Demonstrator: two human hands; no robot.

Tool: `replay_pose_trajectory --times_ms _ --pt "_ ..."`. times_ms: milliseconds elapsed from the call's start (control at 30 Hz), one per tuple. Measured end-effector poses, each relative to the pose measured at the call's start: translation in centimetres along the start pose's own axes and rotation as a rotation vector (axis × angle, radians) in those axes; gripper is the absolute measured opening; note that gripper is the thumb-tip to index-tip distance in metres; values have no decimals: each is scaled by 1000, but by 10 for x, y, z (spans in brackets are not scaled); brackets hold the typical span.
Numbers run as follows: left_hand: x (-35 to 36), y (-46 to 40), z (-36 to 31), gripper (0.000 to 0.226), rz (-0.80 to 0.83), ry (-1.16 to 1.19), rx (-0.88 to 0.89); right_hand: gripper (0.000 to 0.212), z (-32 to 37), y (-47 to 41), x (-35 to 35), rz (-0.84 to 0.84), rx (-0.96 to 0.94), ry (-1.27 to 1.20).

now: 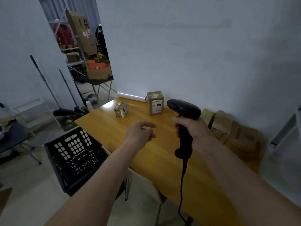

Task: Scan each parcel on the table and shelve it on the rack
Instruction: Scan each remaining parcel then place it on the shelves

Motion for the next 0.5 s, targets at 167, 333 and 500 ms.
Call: replay_pose_trajectory --times_ms 167,333,500 --pt "-23 -53 22 21 -26 -18 -85 8 -4 -50 35 25 39 13" --pt "-31 -103 27 21 -14 -40 -129 8 -12 -85 56 27 92 39" --pt "-32 -158 17 35 33 -99 -102 9 -8 -128 83 46 99 62"
Point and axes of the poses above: each hand's wrist, its own y-axis away from the middle knuckle, its own x-axis out of the palm, z = x × y, the point moved 7 cm from there along -y, towards the middle knuckle, and after that the axes turned 2 degrees about -x, right-handed, at the moved point
